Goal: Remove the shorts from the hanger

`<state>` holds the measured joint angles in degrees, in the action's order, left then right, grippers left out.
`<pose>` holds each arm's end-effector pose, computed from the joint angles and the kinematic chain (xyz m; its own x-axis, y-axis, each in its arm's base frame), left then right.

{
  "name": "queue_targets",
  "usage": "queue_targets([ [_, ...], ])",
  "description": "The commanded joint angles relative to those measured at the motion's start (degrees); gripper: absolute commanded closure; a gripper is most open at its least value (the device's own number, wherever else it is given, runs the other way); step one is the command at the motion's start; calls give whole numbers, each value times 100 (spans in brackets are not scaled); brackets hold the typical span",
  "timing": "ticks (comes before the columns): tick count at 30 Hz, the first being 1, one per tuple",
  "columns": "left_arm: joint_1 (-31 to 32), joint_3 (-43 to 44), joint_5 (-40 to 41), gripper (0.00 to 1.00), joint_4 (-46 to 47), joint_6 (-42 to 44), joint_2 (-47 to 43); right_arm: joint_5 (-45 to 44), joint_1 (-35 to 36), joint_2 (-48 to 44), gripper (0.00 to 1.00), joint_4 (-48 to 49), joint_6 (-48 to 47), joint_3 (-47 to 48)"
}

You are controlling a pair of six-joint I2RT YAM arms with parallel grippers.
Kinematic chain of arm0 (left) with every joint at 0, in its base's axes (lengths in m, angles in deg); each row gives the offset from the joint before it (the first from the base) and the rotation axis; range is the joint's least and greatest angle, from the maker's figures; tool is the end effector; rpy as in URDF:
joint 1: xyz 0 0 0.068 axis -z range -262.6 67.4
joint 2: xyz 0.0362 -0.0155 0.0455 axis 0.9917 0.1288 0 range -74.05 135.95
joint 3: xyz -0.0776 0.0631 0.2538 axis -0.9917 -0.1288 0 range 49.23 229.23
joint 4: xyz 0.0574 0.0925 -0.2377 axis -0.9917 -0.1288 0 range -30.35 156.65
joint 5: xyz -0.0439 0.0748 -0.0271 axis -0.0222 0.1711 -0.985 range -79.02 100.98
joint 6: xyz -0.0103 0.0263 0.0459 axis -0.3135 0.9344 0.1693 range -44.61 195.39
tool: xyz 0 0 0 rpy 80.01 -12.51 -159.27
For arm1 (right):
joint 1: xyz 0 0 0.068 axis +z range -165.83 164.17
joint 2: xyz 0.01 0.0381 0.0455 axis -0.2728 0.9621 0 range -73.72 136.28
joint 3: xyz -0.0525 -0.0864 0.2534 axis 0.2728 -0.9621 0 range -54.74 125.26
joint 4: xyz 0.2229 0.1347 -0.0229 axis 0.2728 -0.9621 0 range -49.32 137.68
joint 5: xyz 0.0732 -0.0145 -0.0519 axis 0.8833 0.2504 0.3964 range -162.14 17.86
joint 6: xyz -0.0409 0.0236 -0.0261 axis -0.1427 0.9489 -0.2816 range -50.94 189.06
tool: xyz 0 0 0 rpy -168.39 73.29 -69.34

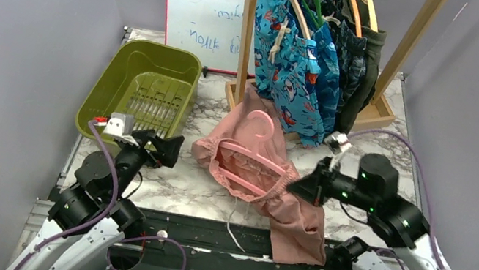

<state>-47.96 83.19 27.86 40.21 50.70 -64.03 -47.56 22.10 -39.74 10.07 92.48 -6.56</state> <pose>0.0615 -0.0300 0.3088 -0.1601 -0.3752 -0.9130 0.2623 0.8755 -0.4058 0.0867 0.0863 0.3370 -0.6294 -0.0322 -0.7764 -0.6647 0.5399 0.5164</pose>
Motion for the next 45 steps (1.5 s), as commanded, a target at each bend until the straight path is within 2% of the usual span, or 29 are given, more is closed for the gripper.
queue_targets([
  [1,127,-98,-825,1,396,302,347,594,30,669,99,1235,-482,10],
  [7,175,54,-2060,1,430,523,1880,709,25,868,99,1462,-762,-125],
  [12,175,65,-2149,9,414,515,2411,733,30,699,99,1517,-669,-387],
  [19,175,2,-1926,32,412,419,2551,1002,30,282,99,1560,-489,-687],
  [23,175,64,-2072,51,412,436,2879,1257,28,89,99,1552,-415,-723],
  [25,176,112,-2154,53,411,447,3046,1240,30,-23,99,1526,-396,-742],
  [28,175,175,-2201,66,425,527,3253,1129,28,-128,99,1393,-393,-736],
  [31,176,256,-1959,91,416,612,3372,918,29,-209,99,1190,-383,-665],
  [32,175,289,-1783,96,377,599,3402,872,23,-238,99,1096,-389,-629],
  [35,176,366,-1282,100,237,560,3433,709,29,-382,99,818,-357,-559],
  [42,167,740,130,100,-7,371,3619,452,30,-984,99,58,-144,-521],
  [45,139,960,462,100,-20,357,3836,309,30,-1144,99,-168,80,-380],
])
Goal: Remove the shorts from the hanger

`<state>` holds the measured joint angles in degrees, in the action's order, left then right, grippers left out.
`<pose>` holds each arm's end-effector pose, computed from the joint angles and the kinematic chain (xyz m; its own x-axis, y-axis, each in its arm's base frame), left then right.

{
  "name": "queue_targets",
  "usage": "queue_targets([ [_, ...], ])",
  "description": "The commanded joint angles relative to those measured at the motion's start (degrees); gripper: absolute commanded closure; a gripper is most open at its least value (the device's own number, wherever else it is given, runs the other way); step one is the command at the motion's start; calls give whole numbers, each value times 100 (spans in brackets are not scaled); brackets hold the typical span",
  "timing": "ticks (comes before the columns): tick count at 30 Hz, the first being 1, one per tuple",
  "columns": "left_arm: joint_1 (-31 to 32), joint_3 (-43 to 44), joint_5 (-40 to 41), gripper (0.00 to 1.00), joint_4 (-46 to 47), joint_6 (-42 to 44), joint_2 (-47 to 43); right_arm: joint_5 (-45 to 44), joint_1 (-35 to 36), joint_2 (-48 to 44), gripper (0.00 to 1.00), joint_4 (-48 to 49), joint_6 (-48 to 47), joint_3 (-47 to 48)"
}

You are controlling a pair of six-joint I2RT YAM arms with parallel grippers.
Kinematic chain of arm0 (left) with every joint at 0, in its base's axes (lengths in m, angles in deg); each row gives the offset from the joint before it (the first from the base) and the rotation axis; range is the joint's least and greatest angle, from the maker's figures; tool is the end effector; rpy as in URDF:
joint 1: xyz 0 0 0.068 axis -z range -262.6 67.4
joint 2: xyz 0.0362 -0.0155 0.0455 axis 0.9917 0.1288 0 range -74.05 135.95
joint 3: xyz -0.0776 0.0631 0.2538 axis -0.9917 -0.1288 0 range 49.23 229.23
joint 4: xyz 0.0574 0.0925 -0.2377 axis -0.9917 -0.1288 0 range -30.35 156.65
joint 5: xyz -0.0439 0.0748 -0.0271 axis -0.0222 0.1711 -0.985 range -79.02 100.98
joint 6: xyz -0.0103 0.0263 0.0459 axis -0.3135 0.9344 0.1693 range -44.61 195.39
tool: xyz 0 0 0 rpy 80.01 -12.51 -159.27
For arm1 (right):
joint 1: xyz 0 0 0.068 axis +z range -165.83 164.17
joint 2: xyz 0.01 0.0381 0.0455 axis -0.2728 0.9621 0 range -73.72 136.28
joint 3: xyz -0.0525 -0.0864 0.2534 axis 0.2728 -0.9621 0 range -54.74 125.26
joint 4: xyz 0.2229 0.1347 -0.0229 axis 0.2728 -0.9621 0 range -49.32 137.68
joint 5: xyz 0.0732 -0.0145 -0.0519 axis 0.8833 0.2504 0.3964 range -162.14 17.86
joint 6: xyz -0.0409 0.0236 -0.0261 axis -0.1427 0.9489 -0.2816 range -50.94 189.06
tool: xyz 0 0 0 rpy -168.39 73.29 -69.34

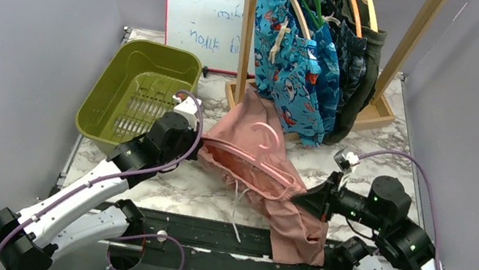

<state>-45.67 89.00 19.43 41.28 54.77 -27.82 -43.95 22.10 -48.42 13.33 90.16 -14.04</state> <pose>0.1473 -0.1042 0.2785 -0.5688 -0.0083 -0.8225 0.3143 0.9218 -0.2267 0.0695 0.0754 0.3149 -0.5608 -0.0348 -0.8272 -0.7421 0.4642 0.4836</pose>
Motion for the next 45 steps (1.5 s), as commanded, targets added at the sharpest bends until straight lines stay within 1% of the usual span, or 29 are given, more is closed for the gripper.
queue_targets([
  [1,-114,471,1387,100,-126,-14,346,-73,30,-306,99,-593,297,441],
  [5,-408,737,1294,100,-143,47,814,-296,30,-498,99,-927,222,770],
  [8,-722,839,898,100,-5,141,992,-258,30,-701,99,-1011,204,882],
  [12,-1064,929,609,100,71,219,1057,-370,30,-1040,99,-1049,224,859],
  [15,-1264,966,57,100,95,277,1098,-528,29,-1256,99,-1037,253,810],
  [17,-1281,916,-282,100,93,235,1171,-652,30,-1385,99,-955,290,772],
  [21,-1321,635,-397,100,114,-15,1189,-841,30,-1765,99,-442,467,574],
  [23,-1326,513,-890,100,228,-186,1093,-986,27,-1934,99,-195,605,444],
  [25,-1328,384,-1157,100,288,-316,999,-1121,30,-1922,99,-101,736,369],
  [30,-1328,-38,-1809,100,408,-266,801,-1485,30,-1603,99,63,866,205],
  [31,-1328,-133,-2008,98,459,-269,761,-1482,30,-1508,99,141,887,163],
  [32,-1323,-224,-2168,92,496,-286,722,-1436,30,-1387,99,240,901,101],
  [34,-1328,-351,-2339,74,509,-317,610,-1326,28,-1105,99,481,887,-14],
  [38,-1325,-520,-2236,54,452,-485,69,-1339,30,-438,99,762,697,-96],
  [39,-1328,-549,-2233,50,453,-526,-78,-1371,29,-264,99,800,611,-76],
  [42,-1315,-537,-2356,44,378,-626,-442,-1561,28,131,99,890,370,26],
  [43,-1318,-528,-2375,40,349,-641,-536,-1610,30,231,99,988,327,44],
  [45,-1320,-500,-2309,38,244,-705,-687,-1668,30,465,99,1087,261,114],
])
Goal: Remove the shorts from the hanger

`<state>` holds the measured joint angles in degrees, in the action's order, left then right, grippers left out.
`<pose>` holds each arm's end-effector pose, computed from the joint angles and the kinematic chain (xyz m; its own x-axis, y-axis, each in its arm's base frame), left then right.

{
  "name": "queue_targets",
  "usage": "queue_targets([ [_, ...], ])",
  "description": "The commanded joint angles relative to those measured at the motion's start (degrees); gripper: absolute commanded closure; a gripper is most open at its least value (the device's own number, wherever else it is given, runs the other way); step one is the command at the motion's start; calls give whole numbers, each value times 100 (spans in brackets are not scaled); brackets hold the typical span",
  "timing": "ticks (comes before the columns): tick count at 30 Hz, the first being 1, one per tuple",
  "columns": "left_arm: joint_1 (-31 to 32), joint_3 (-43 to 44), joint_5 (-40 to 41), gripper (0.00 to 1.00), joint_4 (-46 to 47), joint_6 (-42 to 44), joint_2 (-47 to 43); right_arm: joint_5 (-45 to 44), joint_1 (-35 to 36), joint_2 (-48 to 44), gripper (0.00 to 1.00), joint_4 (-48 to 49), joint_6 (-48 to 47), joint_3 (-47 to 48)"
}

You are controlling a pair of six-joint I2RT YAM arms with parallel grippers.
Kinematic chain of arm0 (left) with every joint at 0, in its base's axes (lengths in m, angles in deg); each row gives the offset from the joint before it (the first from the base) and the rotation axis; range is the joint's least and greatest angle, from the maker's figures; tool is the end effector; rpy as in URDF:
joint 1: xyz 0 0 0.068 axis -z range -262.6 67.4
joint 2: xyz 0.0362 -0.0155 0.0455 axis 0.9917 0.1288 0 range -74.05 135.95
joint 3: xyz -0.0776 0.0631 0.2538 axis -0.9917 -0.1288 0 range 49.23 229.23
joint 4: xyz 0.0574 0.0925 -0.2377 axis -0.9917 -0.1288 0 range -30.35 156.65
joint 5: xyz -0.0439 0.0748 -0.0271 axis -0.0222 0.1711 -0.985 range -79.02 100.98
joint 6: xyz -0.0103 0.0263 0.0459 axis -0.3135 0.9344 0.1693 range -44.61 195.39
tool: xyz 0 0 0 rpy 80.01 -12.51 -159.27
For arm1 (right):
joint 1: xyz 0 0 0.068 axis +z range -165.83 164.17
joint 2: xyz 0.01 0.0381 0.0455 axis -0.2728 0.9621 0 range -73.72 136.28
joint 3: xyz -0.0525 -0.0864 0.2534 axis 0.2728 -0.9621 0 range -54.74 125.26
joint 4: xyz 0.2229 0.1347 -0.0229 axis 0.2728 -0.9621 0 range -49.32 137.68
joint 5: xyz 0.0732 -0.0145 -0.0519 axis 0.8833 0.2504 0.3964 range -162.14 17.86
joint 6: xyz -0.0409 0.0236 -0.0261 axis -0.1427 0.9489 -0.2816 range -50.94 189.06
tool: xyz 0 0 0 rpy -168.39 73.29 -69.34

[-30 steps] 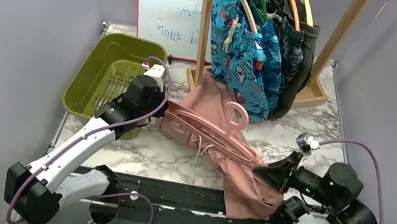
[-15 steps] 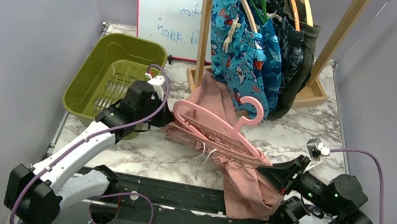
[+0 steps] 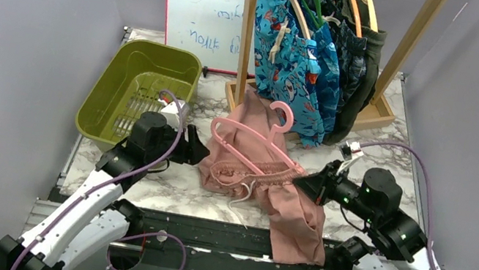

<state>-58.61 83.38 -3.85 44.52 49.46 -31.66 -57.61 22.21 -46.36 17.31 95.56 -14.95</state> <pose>0.1512 -0.0773 0.2608 -0.6755 -0.1621 -0.7193 0.3329 0.8034 -0.4937 0.0850 0.0779 0.3127 -0.5671 0.1048 -0.8170 -0.5939 0.6353 0.4937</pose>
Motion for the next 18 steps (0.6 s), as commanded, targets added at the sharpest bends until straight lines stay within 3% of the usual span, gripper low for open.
queue_targets([
  [1,-26,73,12,37,-91,-219,-371,-270,19,375,99,729,-307,252],
  [6,31,105,-443,32,515,-371,-607,659,19,1040,99,1263,-235,96],
  [10,297,188,-362,28,1162,-337,-485,958,19,1484,99,1558,-156,-60],
  [18,1754,524,712,18,2140,81,544,1113,17,1717,99,1700,-86,-201],
])
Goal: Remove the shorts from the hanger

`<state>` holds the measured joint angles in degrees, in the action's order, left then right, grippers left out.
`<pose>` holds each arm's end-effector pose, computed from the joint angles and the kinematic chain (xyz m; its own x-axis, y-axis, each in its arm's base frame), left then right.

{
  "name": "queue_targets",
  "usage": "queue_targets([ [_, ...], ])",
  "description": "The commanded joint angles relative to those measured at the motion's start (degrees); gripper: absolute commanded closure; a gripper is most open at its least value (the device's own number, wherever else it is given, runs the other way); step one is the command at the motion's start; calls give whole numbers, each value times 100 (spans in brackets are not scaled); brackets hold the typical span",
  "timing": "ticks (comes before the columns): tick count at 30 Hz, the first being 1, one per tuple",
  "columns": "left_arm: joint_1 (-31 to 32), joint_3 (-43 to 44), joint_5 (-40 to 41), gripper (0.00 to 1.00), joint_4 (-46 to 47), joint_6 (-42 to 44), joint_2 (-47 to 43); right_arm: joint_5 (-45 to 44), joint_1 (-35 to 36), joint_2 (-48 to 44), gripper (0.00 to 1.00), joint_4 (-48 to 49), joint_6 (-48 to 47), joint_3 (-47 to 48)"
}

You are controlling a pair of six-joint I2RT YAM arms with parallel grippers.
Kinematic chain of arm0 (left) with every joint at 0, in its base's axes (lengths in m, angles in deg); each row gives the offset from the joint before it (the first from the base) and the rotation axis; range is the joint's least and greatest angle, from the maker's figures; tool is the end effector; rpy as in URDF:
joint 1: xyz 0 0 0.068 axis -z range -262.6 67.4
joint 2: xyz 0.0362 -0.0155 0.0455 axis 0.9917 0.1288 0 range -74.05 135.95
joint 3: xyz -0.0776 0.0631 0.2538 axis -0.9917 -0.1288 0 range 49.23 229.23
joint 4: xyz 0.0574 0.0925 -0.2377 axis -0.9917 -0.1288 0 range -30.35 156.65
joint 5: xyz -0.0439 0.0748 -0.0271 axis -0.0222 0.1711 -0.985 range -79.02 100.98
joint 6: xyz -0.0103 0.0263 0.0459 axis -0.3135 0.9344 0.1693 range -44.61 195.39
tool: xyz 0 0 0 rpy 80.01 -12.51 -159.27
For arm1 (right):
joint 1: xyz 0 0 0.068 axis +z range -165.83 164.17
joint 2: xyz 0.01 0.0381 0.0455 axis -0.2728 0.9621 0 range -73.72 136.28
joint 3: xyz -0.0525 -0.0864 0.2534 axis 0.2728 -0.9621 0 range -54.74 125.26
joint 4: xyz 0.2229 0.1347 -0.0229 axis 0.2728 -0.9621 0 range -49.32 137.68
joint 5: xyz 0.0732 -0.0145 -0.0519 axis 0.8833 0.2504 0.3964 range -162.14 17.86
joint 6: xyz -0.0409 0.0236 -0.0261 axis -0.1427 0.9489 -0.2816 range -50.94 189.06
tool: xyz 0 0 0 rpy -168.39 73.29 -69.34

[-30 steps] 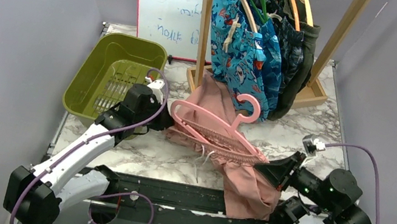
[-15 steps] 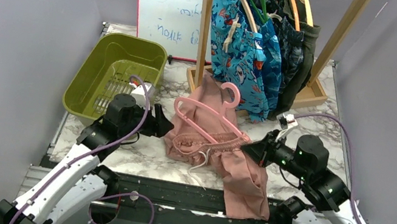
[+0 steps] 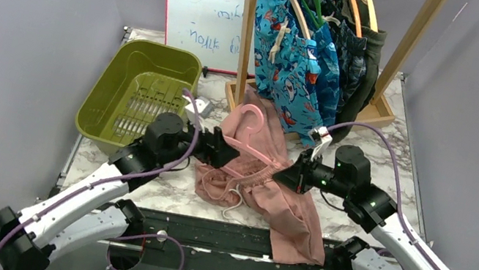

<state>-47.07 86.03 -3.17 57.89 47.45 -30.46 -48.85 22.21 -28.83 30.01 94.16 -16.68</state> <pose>0.1444 -0.1138 0.2969 -0.5466 -0.1680 -0.8204 0.5649 0.6492 -0.5093 0.1334 0.1222 0.2859 -0.6560 -0.0185 -0.7545 -0.6306 0.5627 0.5345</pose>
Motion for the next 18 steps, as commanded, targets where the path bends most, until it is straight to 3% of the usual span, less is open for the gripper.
queue_targets([
  [1,713,266,750,16,906,323,523,244,19,-45,99,417,61,-42],
  [9,1017,332,1019,21,1718,520,1280,443,18,-299,99,436,255,-283],
  [15,1042,447,1069,37,1814,731,1659,477,19,-478,99,473,331,-393],
  [18,1053,390,947,51,1879,658,1728,441,17,-463,99,435,314,-389],
])
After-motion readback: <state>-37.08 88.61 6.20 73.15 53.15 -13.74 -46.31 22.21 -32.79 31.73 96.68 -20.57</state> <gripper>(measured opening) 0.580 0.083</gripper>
